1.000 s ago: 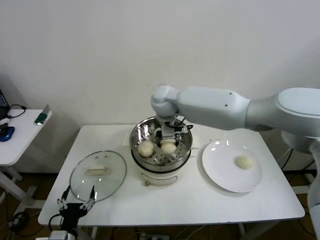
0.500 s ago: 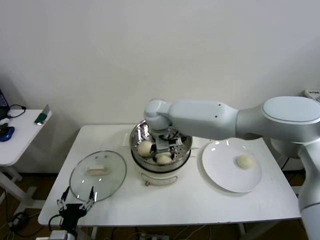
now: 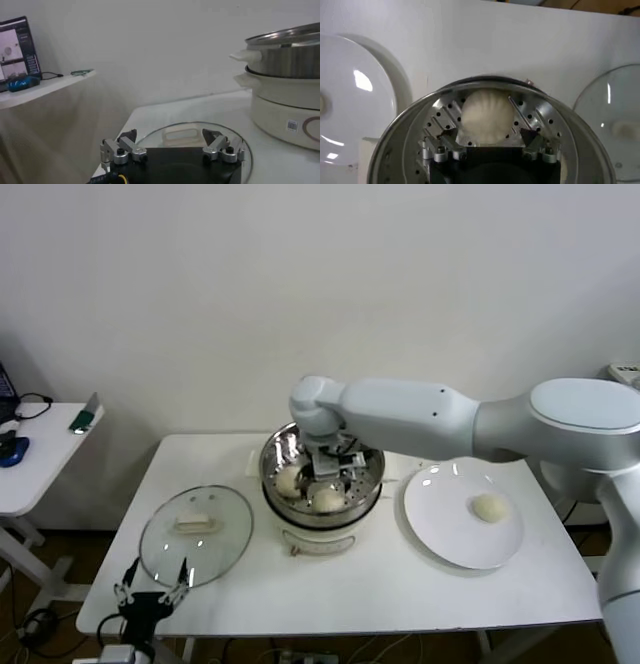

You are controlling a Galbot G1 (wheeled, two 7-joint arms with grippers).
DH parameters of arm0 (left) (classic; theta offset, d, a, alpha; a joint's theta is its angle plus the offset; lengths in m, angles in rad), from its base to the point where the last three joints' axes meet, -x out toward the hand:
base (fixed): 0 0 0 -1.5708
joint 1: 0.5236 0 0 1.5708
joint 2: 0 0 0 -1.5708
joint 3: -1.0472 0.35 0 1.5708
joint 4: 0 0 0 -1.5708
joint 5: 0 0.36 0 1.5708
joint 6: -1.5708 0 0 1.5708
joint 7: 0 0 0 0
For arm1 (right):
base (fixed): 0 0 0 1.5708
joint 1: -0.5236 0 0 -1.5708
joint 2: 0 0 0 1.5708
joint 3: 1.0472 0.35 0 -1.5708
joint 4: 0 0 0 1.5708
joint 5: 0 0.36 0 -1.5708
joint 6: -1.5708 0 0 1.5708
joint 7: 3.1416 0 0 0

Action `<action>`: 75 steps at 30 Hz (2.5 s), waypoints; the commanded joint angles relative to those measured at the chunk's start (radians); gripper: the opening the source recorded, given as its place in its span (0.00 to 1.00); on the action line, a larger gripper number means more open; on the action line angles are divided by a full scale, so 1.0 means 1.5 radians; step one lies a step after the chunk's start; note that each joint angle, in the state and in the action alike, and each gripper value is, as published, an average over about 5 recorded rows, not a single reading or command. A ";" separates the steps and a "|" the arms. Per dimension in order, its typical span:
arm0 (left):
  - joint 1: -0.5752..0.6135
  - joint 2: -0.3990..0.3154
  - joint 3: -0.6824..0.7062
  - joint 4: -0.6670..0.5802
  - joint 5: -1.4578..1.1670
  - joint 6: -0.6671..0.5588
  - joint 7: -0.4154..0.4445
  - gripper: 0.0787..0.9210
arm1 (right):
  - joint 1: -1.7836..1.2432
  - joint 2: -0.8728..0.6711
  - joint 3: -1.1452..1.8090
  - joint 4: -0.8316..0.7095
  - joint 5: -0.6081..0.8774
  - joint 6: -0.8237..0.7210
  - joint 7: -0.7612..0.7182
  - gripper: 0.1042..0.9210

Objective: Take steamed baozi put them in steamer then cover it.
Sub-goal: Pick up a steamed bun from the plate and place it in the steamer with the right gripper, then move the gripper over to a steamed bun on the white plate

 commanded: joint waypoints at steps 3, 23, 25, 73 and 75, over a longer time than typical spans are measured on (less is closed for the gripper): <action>-0.001 0.002 0.001 -0.006 0.004 0.002 0.000 0.88 | 0.040 -0.042 0.030 -0.046 0.055 -0.027 0.001 0.88; -0.002 0.004 0.019 -0.011 0.024 0.007 0.000 0.88 | 0.034 -0.425 -0.044 -0.084 0.360 -0.477 0.113 0.88; -0.004 0.003 0.020 -0.011 0.027 0.009 0.000 0.88 | -0.004 -0.451 -0.020 -0.093 0.335 -0.484 0.101 0.88; 0.004 -0.017 0.012 0.006 0.051 0.009 -0.004 0.88 | -0.333 -0.283 0.327 -0.438 0.005 -0.345 0.057 0.88; 0.004 -0.018 0.012 0.006 0.050 0.009 -0.005 0.88 | -0.332 -0.283 0.325 -0.436 0.007 -0.347 0.054 0.87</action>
